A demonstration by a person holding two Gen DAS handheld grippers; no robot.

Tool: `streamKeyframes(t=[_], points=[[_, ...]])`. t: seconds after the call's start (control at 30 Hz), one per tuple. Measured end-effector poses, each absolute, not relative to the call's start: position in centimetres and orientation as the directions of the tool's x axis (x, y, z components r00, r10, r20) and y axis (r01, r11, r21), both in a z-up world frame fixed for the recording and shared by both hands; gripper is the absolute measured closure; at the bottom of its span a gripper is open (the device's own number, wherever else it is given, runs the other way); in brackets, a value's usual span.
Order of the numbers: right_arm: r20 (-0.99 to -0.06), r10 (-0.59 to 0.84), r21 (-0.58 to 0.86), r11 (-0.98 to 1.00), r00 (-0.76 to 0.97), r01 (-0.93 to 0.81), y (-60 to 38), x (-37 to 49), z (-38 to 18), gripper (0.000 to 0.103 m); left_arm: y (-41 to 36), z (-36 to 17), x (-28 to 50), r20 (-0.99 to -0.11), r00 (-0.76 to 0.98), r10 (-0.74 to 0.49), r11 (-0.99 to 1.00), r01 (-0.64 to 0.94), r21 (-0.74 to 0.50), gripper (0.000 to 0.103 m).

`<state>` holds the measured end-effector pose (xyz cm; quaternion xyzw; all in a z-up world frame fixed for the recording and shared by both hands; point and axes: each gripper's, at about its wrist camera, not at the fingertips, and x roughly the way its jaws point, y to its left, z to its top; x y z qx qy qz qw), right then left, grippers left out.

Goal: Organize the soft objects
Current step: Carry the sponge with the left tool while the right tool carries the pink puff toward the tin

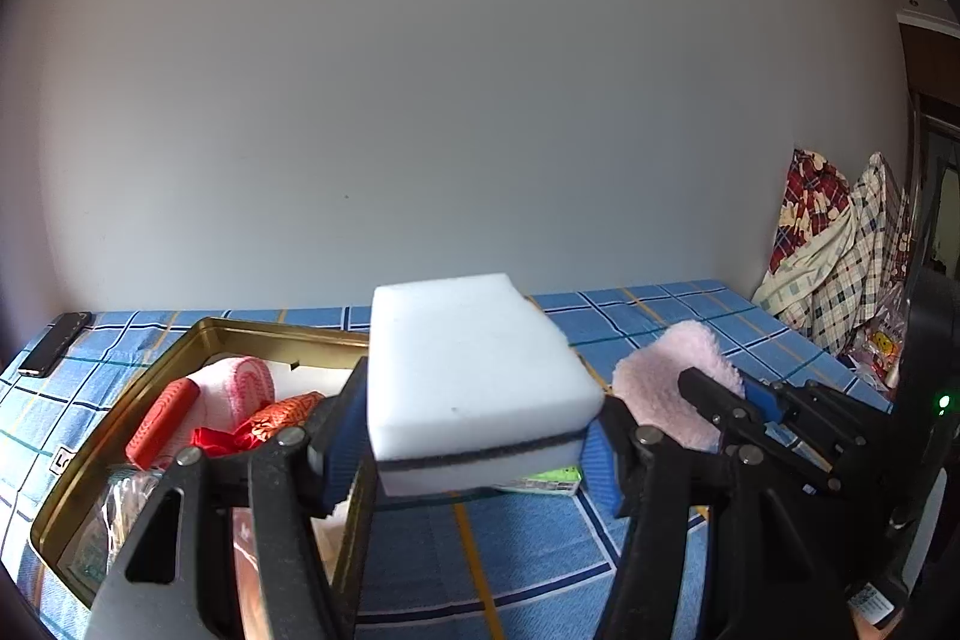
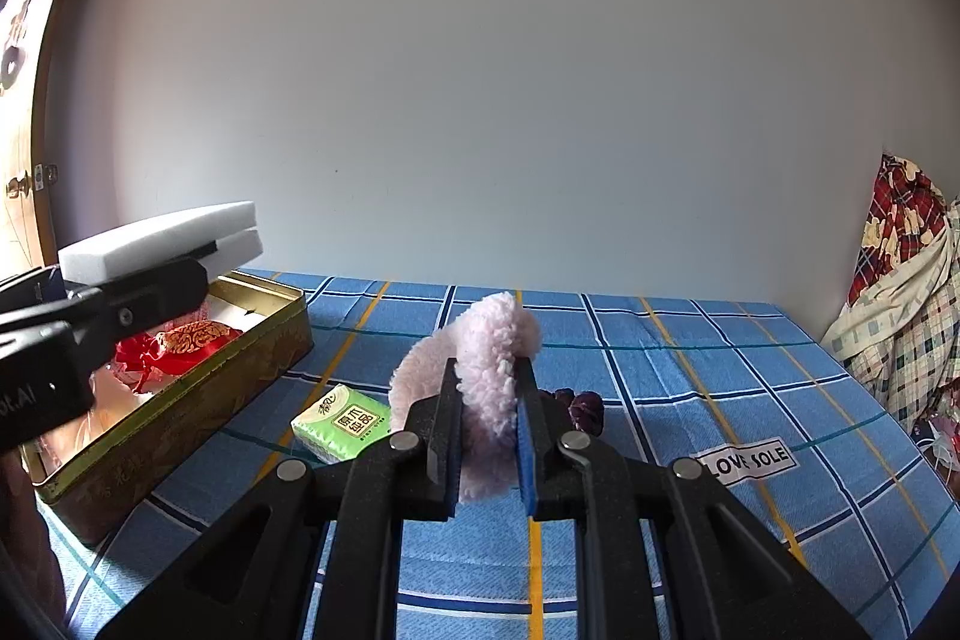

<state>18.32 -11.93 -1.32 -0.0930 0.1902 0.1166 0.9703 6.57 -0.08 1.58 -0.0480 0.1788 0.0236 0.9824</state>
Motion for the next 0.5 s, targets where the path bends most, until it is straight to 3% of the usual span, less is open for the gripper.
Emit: streamKeyframes(t=[0.5], points=[[-0.368, 0.208, -0.143, 0.95, 0.906, -0.276, -11.6, 17.7, -1.2, 0.087, 2.5, 3.6, 4.2, -0.332, 0.939, 0.093, 0.991, -0.121, -0.063, 0.042]])
